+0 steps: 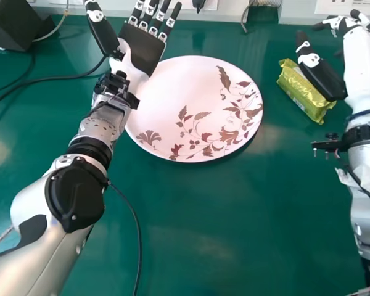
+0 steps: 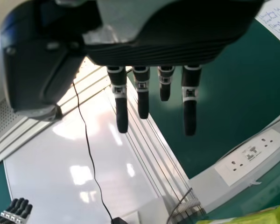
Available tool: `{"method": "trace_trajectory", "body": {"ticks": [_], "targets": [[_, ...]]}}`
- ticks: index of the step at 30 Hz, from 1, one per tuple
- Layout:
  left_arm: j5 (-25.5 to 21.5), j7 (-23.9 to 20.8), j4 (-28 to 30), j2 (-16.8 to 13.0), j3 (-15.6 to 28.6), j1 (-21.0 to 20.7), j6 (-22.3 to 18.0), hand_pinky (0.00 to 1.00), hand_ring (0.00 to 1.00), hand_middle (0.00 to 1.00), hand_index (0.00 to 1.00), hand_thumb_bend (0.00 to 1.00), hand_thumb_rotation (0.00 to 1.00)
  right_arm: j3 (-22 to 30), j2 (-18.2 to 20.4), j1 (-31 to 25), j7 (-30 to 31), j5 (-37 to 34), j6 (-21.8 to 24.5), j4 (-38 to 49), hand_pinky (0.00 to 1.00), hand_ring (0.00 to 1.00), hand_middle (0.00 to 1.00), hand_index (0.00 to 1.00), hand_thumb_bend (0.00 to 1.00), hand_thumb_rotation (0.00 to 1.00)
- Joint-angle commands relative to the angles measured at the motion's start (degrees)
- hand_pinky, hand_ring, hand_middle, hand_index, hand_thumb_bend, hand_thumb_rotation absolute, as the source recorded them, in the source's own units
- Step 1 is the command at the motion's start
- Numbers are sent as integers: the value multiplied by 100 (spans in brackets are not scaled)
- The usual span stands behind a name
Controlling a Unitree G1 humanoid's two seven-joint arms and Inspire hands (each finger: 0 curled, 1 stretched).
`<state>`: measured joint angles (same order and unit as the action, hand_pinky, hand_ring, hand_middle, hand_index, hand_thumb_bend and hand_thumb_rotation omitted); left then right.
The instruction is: Pick up biscuit and place it in the plate
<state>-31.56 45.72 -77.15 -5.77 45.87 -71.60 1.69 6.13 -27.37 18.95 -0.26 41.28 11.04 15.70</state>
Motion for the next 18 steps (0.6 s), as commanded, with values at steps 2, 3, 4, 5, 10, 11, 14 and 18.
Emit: {"method": "trace_trajectory", "body": {"ticks": [2,3,4,5,10,11,14,18], "targets": [[36,32,-14,33,-85,-39,-26,97,99,100,100,100,67,-69,-167,37,109,76,37,-46,55,82,88,75,70,23],[36,30,-15,33,-84,-39,-20,97,98,100,100,100,67,-94,-209,58,148,109,56,-59,55,82,88,75,70,23],[36,29,-15,32,-84,-39,-13,97,98,100,100,100,67,-120,-250,79,182,150,75,-71,55,82,88,75,70,22],[38,30,-15,34,-85,-40,-12,97,98,100,100,100,66,-152,-296,106,211,202,92,-91,55,81,88,75,71,22],[54,-4,-14,42,-96,-47,-35,96,97,100,100,100,65,-245,-440,294,345,316,153,-240,54,80,87,73,71,22],[51,-8,-14,43,-94,-49,-30,95,97,100,100,100,64,-266,-463,333,355,341,169,-277,54,80,87,73,70,22],[45,8,-15,44,-89,-47,-23,96,97,100,100,100,62,-319,-525,433,399,378,199,-363,54,80,86,72,71,21],[42,27,-15,45,-87,-49,-16,96,97,100,100,100,61,-379,-589,560,465,417,235,-468,54,80,86,72,70,21]]}}
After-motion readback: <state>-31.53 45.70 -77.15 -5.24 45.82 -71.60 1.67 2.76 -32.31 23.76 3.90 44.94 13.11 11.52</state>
